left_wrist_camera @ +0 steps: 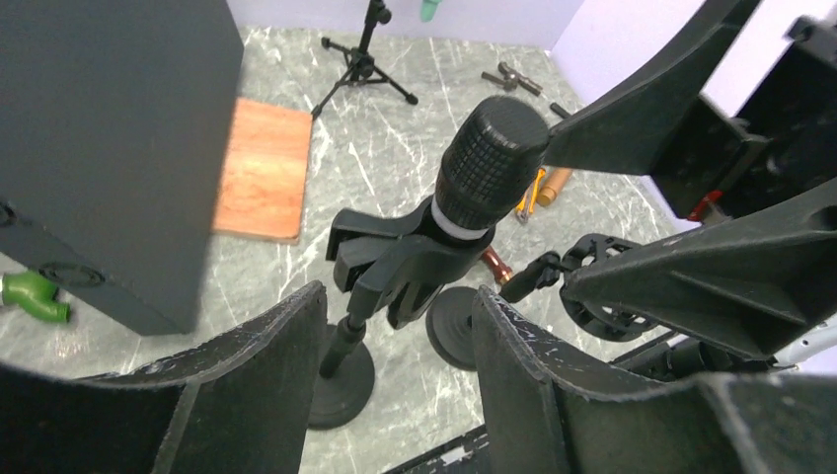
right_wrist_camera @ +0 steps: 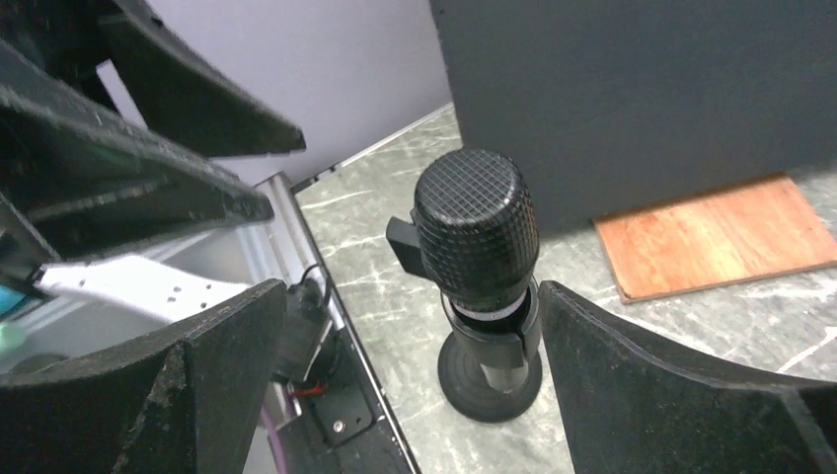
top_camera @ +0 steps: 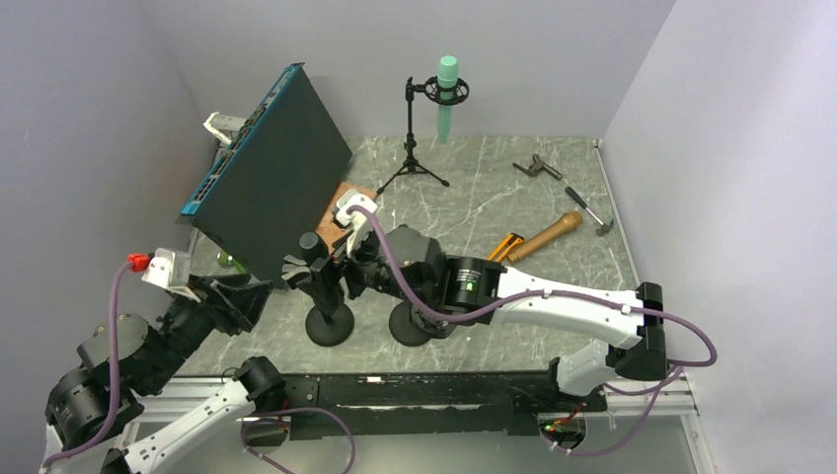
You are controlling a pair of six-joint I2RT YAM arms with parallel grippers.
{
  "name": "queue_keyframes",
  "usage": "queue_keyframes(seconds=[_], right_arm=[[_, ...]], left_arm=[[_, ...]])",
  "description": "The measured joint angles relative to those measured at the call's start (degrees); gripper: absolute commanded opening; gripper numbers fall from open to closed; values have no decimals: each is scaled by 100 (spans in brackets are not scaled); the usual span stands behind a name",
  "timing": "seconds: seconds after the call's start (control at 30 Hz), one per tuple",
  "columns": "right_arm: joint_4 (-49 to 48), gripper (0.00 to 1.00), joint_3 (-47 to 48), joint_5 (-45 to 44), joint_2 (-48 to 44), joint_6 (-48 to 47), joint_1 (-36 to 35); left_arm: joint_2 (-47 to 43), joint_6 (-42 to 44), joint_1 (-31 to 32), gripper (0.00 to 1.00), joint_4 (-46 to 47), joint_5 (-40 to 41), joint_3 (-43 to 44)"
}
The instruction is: Remove the microphone from the stand
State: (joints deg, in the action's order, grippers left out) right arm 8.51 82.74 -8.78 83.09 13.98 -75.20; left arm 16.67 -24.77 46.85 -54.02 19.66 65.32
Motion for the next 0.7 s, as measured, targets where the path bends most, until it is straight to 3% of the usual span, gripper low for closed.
queue_keyframes(seconds=[0.2, 0.47, 0.7], right_arm=[[201, 98, 592, -1488, 516, 37, -393], [330, 88, 826, -2365, 911, -50, -424], [341, 60, 892, -2223, 1093, -315, -424]], left_arm=[[-109, -214, 0, 59, -240, 61, -328], [-103, -387, 2, 61, -417, 59, -509], [-105, -492, 0, 61, -387, -28, -756]])
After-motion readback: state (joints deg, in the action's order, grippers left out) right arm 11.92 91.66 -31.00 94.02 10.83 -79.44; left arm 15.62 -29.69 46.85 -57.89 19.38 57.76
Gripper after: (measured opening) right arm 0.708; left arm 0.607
